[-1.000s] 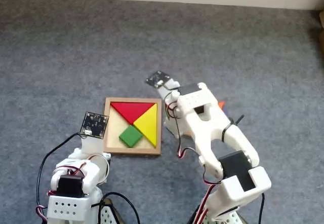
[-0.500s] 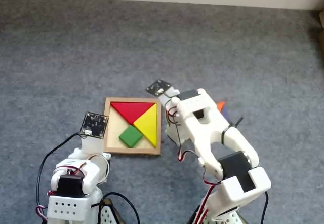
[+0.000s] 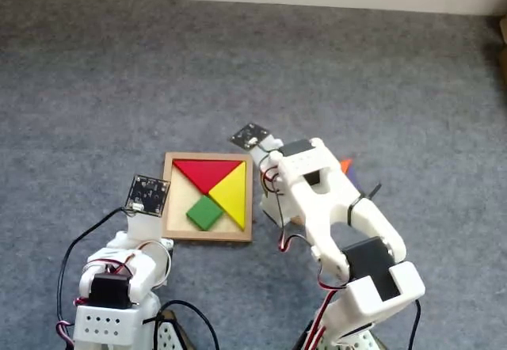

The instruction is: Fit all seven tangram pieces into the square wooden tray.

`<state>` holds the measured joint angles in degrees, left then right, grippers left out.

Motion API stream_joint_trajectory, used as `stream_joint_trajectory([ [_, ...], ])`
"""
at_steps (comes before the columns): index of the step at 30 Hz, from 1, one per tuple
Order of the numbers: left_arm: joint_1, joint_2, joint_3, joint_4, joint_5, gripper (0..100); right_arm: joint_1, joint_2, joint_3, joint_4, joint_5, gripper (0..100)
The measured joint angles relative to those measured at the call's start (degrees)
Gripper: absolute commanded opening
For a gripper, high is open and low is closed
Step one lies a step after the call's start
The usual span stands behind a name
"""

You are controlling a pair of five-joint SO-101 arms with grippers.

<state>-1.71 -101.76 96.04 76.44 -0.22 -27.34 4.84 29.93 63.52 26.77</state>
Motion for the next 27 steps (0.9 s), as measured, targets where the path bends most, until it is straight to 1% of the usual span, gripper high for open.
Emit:
stream_joint_trajectory([
  [6, 0.0, 0.0, 0.0, 0.0, 0.0, 2, 0.0, -1.0, 0.2, 0.0, 0.0, 13.4],
  [12, 0.0, 0.0, 0.0, 0.0, 0.0, 2, -0.9, -9.4, 0.3, 4.6, 0.0, 13.4],
  [17, 0.0, 0.0, 0.0, 0.0, 0.0, 2, -4.4, -15.6, 0.3, 7.5, 0.0, 13.4],
  [22, 0.0, 0.0, 0.0, 0.0, 0.0, 2, -9.1, -16.9, 0.3, 7.6, 0.0, 13.4],
  [27, 0.0, 0.0, 0.0, 0.0, 0.0, 2, -9.8, -16.9, 0.3, 7.6, -3.6, 14.0],
])
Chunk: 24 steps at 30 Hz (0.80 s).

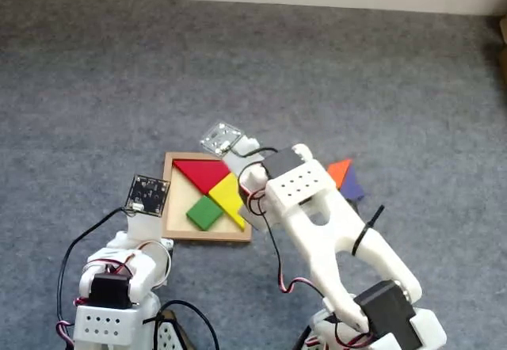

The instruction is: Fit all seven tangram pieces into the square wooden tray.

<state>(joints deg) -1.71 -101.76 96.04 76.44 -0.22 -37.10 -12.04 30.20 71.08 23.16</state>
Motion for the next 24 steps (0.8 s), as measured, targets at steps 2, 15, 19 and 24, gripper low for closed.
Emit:
stream_joint_trajectory([
  [2, 0.0, 0.0, 0.0, 0.0, 0.0, 2, 0.3, 0.8, 0.0, 0.0, -0.5, 16.4],
  [15, 0.0, 0.0, 0.0, 0.0, 0.0, 2, 7.6, 17.0, 0.0, -6.0, -0.8, 21.7],
  [19, 0.0, 0.0, 0.0, 0.0, 0.0, 2, 7.9, 17.8, -0.2, -7.3, -0.9, 17.1],
  [24, 0.0, 0.0, 0.0, 0.0, 0.0, 2, 8.0, 17.8, -0.2, -7.8, 0.9, 13.3],
])
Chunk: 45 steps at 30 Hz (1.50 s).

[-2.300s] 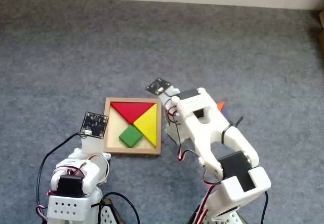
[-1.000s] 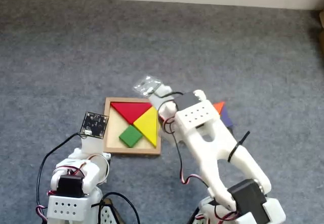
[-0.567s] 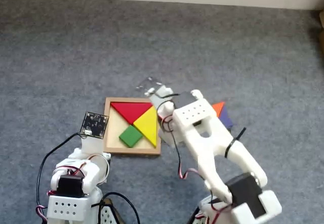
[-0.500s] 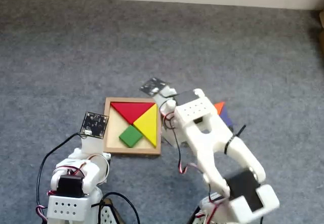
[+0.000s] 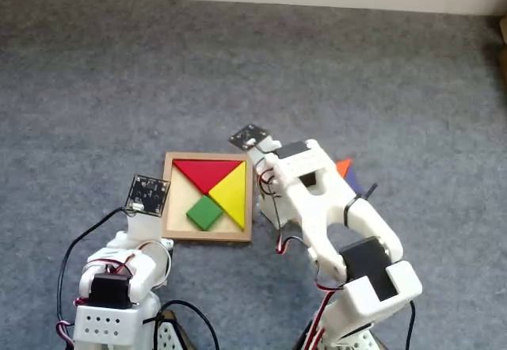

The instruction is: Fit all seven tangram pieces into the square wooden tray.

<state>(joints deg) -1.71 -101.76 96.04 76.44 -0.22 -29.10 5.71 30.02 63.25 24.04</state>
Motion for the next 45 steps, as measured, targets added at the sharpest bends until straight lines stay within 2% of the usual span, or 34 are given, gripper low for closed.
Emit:
stream_joint_trajectory([
  [6, 0.0, 0.0, 0.0, 0.0, 0.0, 2, 0.1, 0.0, -0.1, -0.4, 1.5, 1.4],
  [13, 0.0, 0.0, 0.0, 0.0, 0.0, 2, -0.1, -1.8, 0.1, -0.2, 1.8, 1.4],
  [19, 0.0, 0.0, 0.0, 0.0, 0.0, 2, -0.7, -10.6, 0.2, 4.0, 1.8, 1.4],
  [30, 0.0, 0.0, 0.0, 0.0, 0.0, 2, -14.0, -13.7, 0.2, 2.3, 1.8, 1.4],
  [39, 0.0, 0.0, 0.0, 0.0, 0.0, 2, -14.9, -13.7, 0.3, -1.4, 1.8, 1.4],
  [42, 0.0, 0.0, 0.0, 0.0, 0.0, 2, -14.9, -13.7, 2.2, -2.4, 1.8, 4.3],
  [45, 0.0, 0.0, 0.0, 0.0, 0.0, 2, -14.9, -14.1, 2.5, -1.3, -0.6, 14.2],
])
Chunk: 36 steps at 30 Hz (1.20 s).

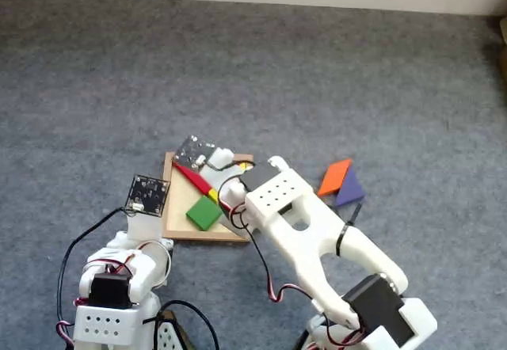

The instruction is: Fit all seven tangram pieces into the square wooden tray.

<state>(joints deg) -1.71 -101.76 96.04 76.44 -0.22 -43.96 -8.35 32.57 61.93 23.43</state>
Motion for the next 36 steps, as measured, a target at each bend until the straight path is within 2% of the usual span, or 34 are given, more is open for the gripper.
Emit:
stream_joint_trajectory([
  [3, 0.0, 0.0, 0.0, 0.0, 0.0, 2, 0.5, 0.0, 0.0, 3.1, -4.4, 21.1],
  [6, 0.0, 0.0, 0.0, 0.0, 0.0, 2, 1.1, 0.0, 0.3, 3.4, -9.1, 21.5],
  [12, 0.0, 0.0, 0.0, 0.0, 0.0, 2, 1.8, 0.0, 0.4, 1.6, -21.6, 20.8],
  [15, 0.0, 0.0, 0.0, 0.0, 0.0, 2, 3.0, 0.0, 0.4, 1.0, -25.7, 13.4],
  [18, 0.0, 0.0, 0.0, 0.0, 0.0, 2, 5.5, 0.0, 0.4, 1.0, -26.6, 1.0],
  [19, 0.0, 0.0, 0.0, 0.0, 0.0, 2, 6.2, 0.0, 0.4, 1.0, -26.7, 0.2],
  [26, 0.0, 0.0, 0.0, 0.0, 0.0, 2, 8.4, 0.0, 2.7, 0.3, -26.8, 0.5],
  [30, 0.0, 0.0, 0.0, 0.0, 0.0, 2, 8.4, 0.0, 5.7, -3.6, -26.8, 0.5],
  [36, 0.0, 0.0, 0.0, 0.0, 0.0, 2, 5.7, 0.0, 8.0, -7.6, -26.8, 0.5],
])
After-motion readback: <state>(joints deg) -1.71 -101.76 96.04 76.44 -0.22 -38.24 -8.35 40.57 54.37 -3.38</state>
